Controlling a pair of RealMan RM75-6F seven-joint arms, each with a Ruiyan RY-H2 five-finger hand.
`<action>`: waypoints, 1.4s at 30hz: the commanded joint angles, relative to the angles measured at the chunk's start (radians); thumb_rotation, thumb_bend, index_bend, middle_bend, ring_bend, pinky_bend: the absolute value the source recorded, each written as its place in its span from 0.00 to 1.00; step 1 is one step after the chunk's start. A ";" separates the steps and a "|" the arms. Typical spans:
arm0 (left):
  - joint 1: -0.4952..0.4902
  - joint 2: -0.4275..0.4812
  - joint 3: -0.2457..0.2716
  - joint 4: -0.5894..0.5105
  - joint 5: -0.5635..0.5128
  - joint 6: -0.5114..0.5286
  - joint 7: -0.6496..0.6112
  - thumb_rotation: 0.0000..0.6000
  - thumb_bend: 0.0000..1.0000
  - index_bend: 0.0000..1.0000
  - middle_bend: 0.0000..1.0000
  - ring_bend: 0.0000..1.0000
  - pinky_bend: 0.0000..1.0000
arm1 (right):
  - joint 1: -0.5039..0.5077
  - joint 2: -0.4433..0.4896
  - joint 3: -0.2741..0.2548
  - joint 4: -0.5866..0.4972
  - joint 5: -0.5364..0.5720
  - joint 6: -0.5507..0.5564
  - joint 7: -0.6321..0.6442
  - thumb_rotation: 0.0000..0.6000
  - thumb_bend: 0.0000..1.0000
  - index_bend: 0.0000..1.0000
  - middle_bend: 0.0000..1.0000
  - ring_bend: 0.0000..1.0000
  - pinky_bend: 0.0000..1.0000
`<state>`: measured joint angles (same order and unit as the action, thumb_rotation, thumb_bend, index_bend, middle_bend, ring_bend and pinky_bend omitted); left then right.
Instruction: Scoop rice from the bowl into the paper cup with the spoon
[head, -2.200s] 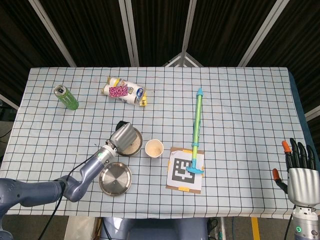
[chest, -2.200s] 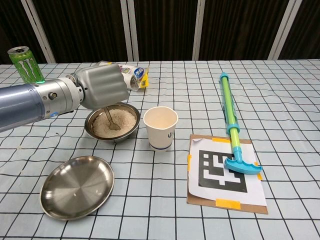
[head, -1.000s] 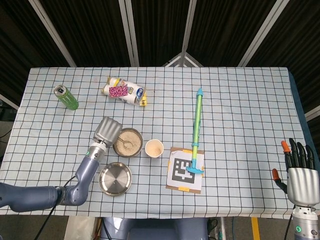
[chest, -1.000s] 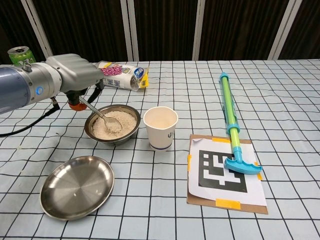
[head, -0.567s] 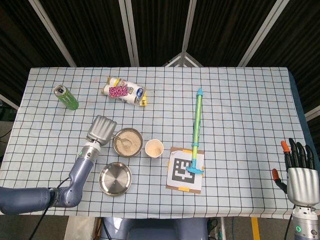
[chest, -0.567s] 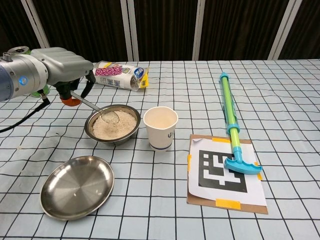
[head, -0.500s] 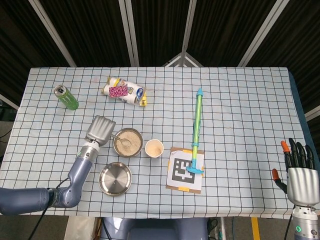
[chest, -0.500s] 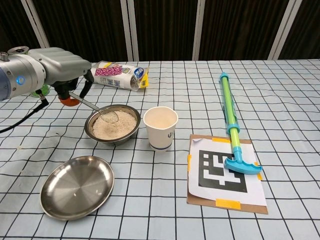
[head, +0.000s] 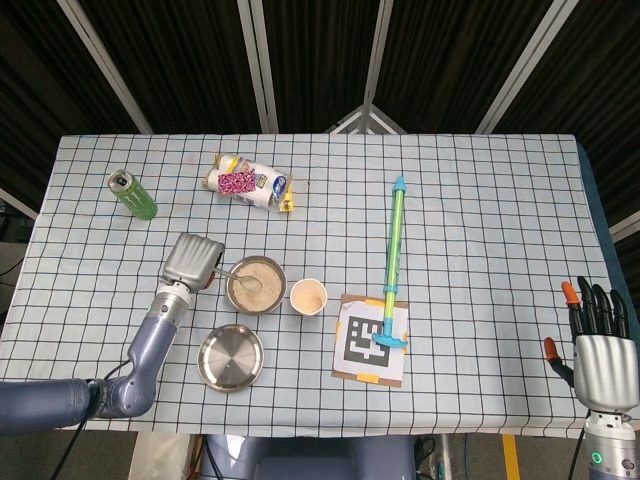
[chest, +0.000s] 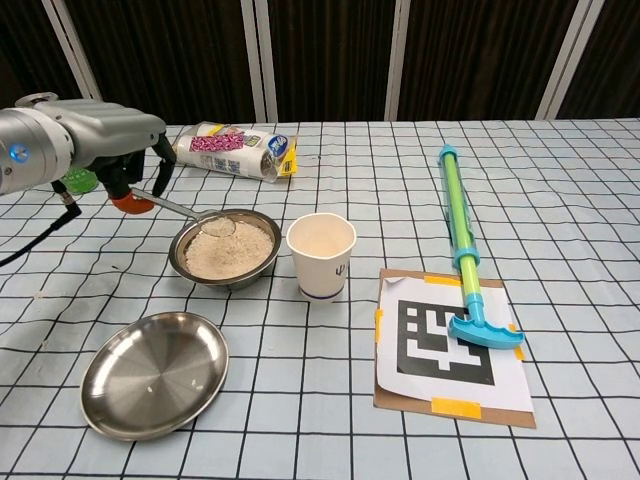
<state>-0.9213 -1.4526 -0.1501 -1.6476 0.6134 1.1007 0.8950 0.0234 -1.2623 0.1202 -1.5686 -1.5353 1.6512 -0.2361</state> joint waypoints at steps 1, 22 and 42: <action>-0.003 0.001 -0.002 -0.004 0.000 0.001 0.000 1.00 0.47 0.61 1.00 1.00 1.00 | 0.000 0.000 0.000 0.000 0.000 0.000 0.000 1.00 0.38 0.00 0.00 0.00 0.00; -0.137 -0.051 -0.061 -0.060 -0.056 0.034 0.110 1.00 0.47 0.61 1.00 1.00 1.00 | -0.001 -0.004 0.001 0.005 -0.005 0.007 0.004 1.00 0.38 0.00 0.00 0.00 0.00; -0.266 -0.137 0.048 0.062 0.092 0.049 0.313 1.00 0.47 0.61 1.00 1.00 1.00 | -0.004 -0.011 0.002 0.015 -0.014 0.021 0.015 1.00 0.38 0.00 0.00 0.00 0.00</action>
<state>-1.1759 -1.5842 -0.1251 -1.6062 0.6675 1.1521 1.1911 0.0198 -1.2729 0.1227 -1.5535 -1.5492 1.6724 -0.2211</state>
